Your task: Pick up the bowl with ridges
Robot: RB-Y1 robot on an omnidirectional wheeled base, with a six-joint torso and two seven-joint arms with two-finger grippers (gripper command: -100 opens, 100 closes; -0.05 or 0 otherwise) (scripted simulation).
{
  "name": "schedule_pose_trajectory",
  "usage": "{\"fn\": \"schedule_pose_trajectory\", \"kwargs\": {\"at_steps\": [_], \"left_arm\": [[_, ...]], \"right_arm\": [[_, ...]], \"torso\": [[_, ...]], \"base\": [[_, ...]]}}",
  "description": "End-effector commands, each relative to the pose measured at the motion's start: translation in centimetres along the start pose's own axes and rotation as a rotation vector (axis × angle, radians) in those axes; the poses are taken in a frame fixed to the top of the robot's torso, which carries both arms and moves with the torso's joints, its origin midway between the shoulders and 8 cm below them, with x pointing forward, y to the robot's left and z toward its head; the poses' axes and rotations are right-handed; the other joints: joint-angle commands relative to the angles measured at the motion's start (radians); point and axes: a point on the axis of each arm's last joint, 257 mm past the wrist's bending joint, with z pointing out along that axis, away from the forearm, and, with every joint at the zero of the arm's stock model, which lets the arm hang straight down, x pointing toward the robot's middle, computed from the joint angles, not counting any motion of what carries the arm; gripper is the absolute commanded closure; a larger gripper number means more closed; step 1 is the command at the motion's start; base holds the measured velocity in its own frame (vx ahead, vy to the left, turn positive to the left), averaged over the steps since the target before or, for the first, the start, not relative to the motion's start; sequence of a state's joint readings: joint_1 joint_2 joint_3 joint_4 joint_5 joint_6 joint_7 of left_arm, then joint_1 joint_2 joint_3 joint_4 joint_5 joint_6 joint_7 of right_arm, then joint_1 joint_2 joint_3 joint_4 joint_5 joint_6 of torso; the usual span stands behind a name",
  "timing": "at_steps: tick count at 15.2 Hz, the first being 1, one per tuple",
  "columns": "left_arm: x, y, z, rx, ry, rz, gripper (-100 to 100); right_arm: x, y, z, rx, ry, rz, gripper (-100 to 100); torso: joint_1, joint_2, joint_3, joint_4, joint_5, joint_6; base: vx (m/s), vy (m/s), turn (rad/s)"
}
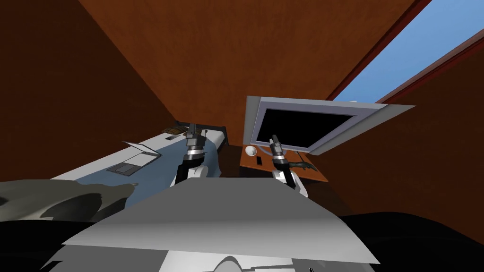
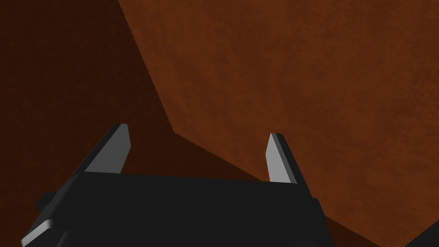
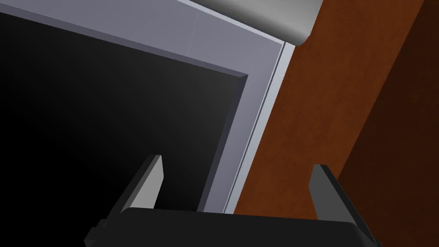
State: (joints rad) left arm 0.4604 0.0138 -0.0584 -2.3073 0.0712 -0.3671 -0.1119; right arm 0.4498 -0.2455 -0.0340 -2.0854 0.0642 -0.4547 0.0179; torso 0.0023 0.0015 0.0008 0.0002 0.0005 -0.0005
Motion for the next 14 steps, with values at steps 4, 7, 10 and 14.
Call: {"fn": "schedule_pose_trajectory", "kwargs": {"at_steps": [4, 7, 10, 14], "left_arm": [[0.0, 0.0, 0.0, 0.0, 0.0, 0.0, 0], [0.0, 0.0, 0.0, 0.0, 0.0, 0.0, 0], [0.0, 0.0, 0.0, 0.0, 0.0, 0.0, 0], [0.0, 0.0, 0.0, 0.0, 0.0, 0.0, 0]], "right_arm": [[1.7, -3.5, -0.6, 0.057, 0.095, -0.103, -100], [3.2, -6.4, -1.4, 0.101, 0.195, -0.212, -100], [3.9, -8.8, -2.4, 0.14, 0.254, -0.277, -100], [4.5, -11.4, -3.6, 0.182, 0.316, -0.345, -100]], "torso": [[0.0, -0.001, 0.0, 0.0, 0.0, 0.0], [0.0, 0.0, 0.0, 0.0, 0.0, 0.0], [0.001, -0.001, 0.0, 0.0, 0.0, 0.0], [0.0, 0.0, 0.0, 0.0, 0.0, 0.0]], "base": [[-0.013, 0.033, 0.09], [-0.02, 0.041, 0.146], [-0.009, 0.043, 0.102], [-0.014, 0.039, 0.134]]}}
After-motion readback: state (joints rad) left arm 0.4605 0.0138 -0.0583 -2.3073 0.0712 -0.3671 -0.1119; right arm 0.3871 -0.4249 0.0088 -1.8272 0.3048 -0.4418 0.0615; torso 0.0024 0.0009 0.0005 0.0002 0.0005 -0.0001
